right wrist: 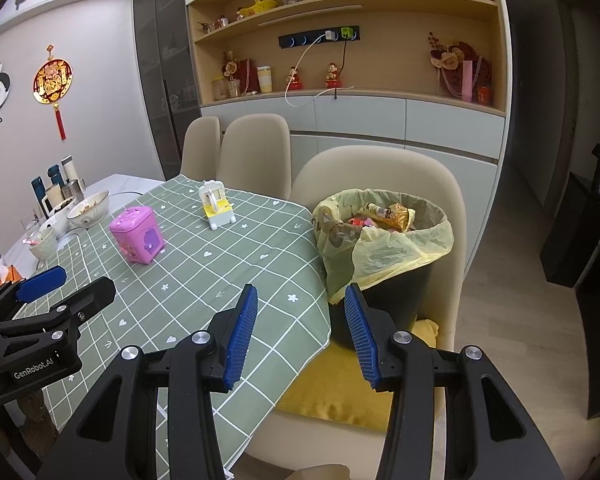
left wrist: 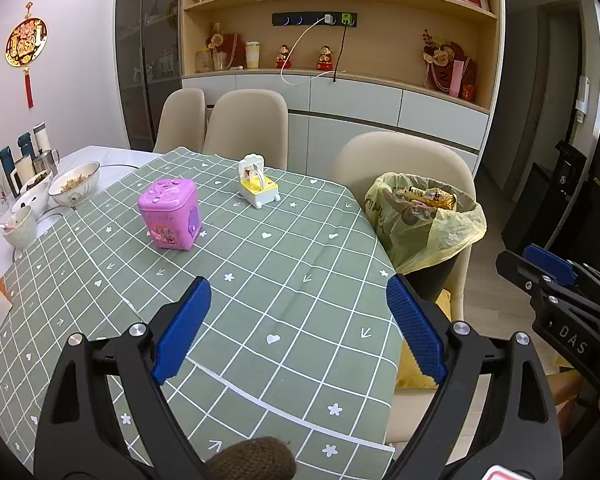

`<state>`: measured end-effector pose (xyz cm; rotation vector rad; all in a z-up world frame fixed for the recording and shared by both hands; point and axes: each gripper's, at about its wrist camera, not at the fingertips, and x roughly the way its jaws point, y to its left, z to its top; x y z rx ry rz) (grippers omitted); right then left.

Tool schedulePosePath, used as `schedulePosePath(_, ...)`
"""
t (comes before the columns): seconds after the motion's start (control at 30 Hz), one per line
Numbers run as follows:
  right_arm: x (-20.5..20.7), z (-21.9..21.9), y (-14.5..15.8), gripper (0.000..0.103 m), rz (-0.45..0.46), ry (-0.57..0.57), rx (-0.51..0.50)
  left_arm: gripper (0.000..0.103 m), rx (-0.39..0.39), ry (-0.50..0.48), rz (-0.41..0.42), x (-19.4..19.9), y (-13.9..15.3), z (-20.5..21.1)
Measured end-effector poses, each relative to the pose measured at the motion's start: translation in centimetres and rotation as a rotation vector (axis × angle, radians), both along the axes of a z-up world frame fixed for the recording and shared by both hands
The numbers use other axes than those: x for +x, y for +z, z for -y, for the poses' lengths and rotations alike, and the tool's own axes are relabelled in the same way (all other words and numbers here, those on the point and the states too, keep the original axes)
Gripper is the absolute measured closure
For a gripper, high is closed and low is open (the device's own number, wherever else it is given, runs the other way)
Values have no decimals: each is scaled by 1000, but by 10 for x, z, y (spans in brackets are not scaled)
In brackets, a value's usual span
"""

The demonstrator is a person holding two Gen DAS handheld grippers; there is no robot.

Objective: Collect trash

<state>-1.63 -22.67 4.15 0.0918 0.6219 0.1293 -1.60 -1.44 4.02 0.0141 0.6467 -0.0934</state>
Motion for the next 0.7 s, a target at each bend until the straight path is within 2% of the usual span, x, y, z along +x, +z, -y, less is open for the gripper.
schedulePosePath(0.7, -2, 1, 0, 60, 4, -11, 4, 18, -5, -17, 6, -2, 0, 4)
